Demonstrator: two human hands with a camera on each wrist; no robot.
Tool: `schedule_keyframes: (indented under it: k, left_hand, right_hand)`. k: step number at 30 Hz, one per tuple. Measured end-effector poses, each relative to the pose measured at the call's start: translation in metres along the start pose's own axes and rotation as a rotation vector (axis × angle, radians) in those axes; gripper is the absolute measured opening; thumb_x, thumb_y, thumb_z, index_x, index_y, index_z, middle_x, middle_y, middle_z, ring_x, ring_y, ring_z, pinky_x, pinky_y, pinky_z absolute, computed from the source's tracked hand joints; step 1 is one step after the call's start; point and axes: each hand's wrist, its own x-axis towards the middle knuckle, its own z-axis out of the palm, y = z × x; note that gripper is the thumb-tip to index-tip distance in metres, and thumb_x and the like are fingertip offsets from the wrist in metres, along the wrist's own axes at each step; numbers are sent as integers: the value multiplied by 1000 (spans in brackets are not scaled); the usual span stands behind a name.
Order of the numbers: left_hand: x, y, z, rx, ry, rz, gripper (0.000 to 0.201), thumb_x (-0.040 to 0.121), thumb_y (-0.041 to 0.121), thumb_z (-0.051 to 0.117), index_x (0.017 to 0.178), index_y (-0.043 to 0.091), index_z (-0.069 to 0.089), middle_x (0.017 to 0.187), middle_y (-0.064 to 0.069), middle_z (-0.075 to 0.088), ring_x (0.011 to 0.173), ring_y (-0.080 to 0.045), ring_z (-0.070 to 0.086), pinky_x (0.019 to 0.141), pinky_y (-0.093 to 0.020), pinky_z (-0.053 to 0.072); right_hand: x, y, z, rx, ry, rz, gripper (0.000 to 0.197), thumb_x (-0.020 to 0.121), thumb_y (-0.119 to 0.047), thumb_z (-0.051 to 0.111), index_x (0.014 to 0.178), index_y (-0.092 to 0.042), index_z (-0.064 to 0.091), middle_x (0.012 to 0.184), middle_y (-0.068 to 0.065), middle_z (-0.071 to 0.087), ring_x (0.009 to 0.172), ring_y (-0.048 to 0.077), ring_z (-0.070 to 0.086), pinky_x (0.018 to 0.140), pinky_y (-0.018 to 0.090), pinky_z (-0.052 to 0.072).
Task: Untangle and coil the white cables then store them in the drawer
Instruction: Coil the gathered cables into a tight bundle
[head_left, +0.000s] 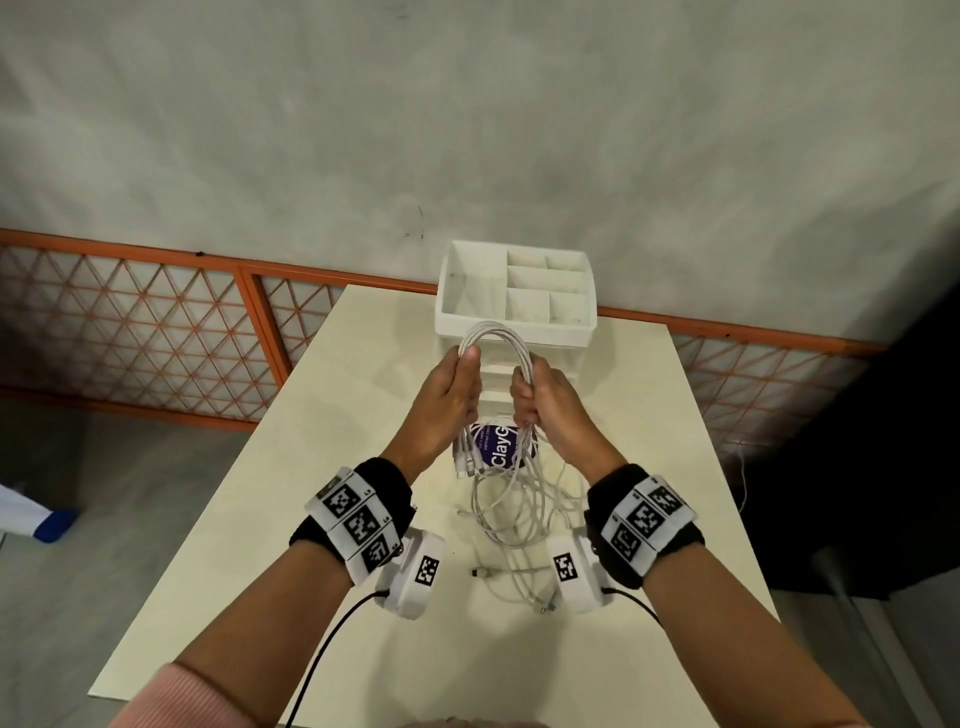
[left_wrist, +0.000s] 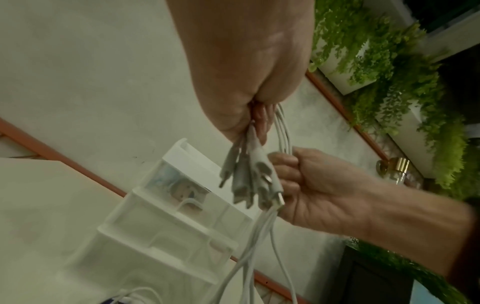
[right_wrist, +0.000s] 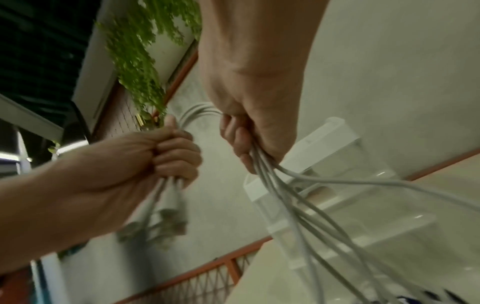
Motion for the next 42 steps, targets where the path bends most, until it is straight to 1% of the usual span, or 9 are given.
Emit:
schedule_keyframes:
  k: [7,13,18,21,24,27,32,38,42]
  left_hand:
    - [10,-9,3,130,57,99,17,101,29,39,89,18,43,65,12,42,52,0,40,57,-25,39]
    - [11,-5,2,83,59,77,28,97,20,52,69,15,50,52,12,44,47,-1,42,50,-15,37]
    - [13,-5,-2,52,80,30,33,100,21,46,70,5,45,56,-7,40,44,-8,42,45,-17,36]
    - [18,-4,-8,45,95,26,42,101,28,44,75,-5,46,58,-16,48,46,-24,51,43,-23,42]
    - [23,-5,-11,-15,139,3,42,99,31,47,72,-1,43,62,-10,40,57,-23,41,57,-31,39]
    - [23,-1,-8,-66,129,-34,29,99,30,47,80,7,44,59,-5,30,52,-17,34,54,-32,32]
    - [20,9,-5,-68,10,-51,28,100,28,44,84,6,50,53,1,45,42,-10,50,47,-25,41]
    - [21,7,-10,-85,4,-83,24,98,30,48,96,11,62,94,5,66,93,-4,58,93,-28,42]
    - [12,6,-8,-264,-79,-182,31,99,37,41,96,14,63,76,2,67,85,-15,64,51,-28,50]
  right_hand:
    - [-3,0,23,-172,11,-21,32,101,-28,28,72,-28,42,69,-6,46,58,9,43,55,24,37]
    - [-1,7,31,-300,1,2,26,100,-31,28,75,-37,32,77,-10,41,67,6,42,76,38,43]
    - [-2,1,26,-324,-76,-5,43,101,-35,22,95,-5,52,57,1,47,49,13,43,53,27,34]
    - [-6,-4,26,-411,-104,-116,50,101,-46,20,93,-13,57,63,-3,53,62,12,53,62,24,42]
    - [-4,-2,20,-438,-226,-134,47,98,-46,35,78,-9,57,70,2,54,62,7,54,61,24,45]
    - [-8,-3,12,-482,-398,-42,30,93,-39,50,103,-11,55,92,6,69,65,6,60,62,24,49]
    - [-10,-11,9,-457,-452,2,23,96,-19,37,84,-17,56,75,-7,65,52,11,39,51,23,34]
    - [-11,-14,10,-462,-490,2,27,98,-19,33,79,-17,53,73,-7,58,62,15,38,57,25,34]
    - [-13,-12,10,-468,-497,20,27,97,-19,33,78,-16,52,74,-6,56,62,13,38,57,24,32]
